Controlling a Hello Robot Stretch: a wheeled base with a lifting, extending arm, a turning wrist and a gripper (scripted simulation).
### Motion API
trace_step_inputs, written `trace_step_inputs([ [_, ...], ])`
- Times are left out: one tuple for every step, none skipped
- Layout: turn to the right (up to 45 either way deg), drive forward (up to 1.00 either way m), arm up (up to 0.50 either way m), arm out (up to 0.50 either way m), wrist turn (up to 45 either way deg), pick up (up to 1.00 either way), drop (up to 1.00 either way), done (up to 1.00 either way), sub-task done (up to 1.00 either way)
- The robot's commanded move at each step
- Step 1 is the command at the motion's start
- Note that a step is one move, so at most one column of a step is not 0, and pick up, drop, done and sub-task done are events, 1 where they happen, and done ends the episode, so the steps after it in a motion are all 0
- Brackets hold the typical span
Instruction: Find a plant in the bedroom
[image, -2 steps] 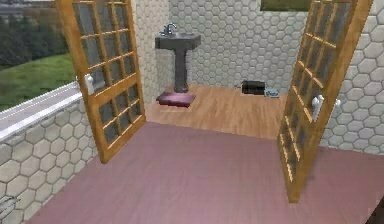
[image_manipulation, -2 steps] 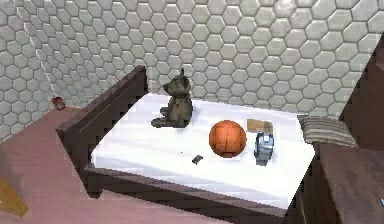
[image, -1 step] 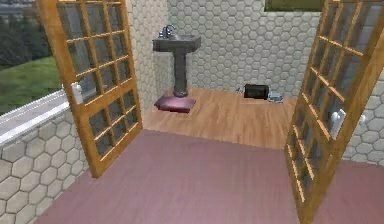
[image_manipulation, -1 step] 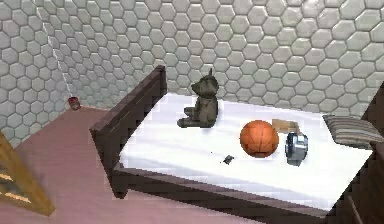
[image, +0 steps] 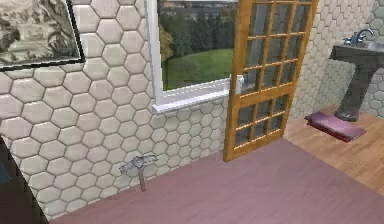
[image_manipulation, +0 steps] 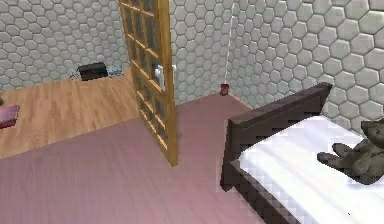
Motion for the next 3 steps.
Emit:
trace_step_inputs([
  [-15.0,0.0,0.0,0.0,0.0,0.0,0.0,0.0,0.0],
  [0.0,0.4,0.0,0.0,0.0,0.0,0.0,0.0,0.0],
  [-45.0,0.0,0.0,0.0,0.0,0.0,0.0,0.0,0.0],
])
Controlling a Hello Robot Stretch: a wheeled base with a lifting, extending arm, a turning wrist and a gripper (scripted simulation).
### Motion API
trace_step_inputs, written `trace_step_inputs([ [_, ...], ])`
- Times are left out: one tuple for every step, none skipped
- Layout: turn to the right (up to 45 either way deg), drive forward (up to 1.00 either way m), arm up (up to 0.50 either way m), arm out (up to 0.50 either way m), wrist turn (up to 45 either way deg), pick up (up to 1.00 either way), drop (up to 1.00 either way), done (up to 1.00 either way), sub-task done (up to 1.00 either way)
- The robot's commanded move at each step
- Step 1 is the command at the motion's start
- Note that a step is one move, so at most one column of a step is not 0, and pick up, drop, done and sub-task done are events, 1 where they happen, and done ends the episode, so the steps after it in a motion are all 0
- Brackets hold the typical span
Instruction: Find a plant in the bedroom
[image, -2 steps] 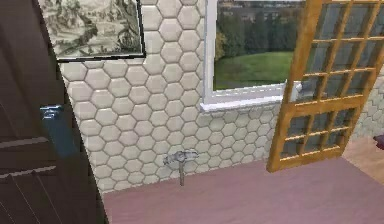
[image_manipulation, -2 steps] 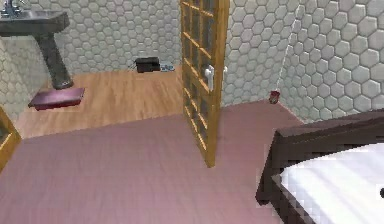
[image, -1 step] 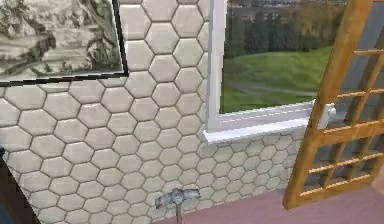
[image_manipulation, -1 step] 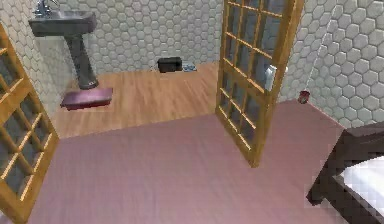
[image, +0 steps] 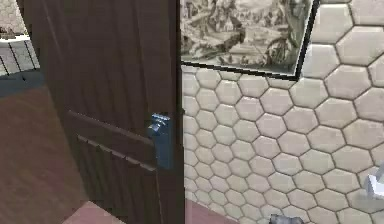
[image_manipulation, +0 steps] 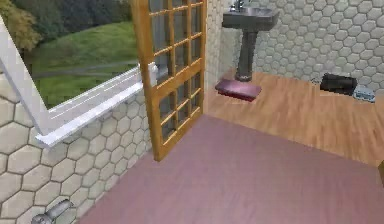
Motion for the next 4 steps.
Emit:
trace_step_inputs([
  [-45.0,0.0,0.0,0.0,0.0,0.0,0.0,0.0,0.0],
  [-3.0,0.0,0.0,0.0,0.0,0.0,0.0,0.0,0.0],
  [0.0,1.0,0.0,0.0,0.0,0.0,0.0,0.0,0.0],
  [-3.0,0.0,0.0,0.0,0.0,0.0,0.0,0.0,0.0],
])
